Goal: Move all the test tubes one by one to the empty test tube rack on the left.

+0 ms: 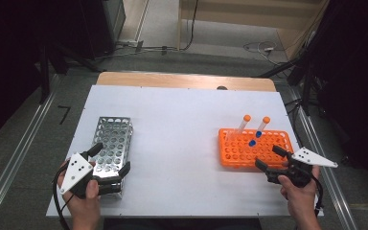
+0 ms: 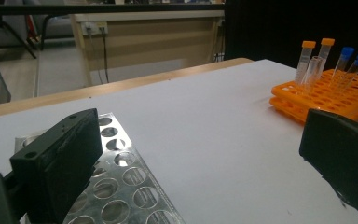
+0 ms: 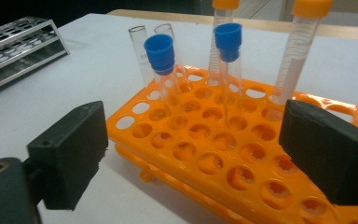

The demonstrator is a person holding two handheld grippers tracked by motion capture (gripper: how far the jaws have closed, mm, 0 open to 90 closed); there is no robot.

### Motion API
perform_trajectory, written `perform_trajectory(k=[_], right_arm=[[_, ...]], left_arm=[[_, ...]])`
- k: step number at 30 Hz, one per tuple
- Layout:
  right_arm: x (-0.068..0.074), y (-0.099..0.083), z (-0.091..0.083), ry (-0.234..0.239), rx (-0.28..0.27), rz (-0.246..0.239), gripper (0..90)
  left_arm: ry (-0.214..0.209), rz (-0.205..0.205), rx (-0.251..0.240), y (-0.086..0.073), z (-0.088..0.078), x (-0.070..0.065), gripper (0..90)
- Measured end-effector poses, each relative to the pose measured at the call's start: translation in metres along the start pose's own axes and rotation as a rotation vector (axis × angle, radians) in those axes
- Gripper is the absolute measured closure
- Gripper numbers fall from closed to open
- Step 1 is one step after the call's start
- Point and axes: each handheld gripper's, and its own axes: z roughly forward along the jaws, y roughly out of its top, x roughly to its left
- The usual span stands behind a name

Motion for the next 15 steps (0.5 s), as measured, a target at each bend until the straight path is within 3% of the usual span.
perform_trajectory(k=[8,15], right_arm=[[0.013,-0.001,0.019,0.030,0.027,0.019,31.0],[0.024,0.000,0.037,-0.012,0.055,0.027,50.4]], left_arm=[[-0.045,0.021,0.007,0.005,0.005,-0.010,0.0],[-0.072,0.023,0.018,0.006,0.009,-0.016,0.0]])
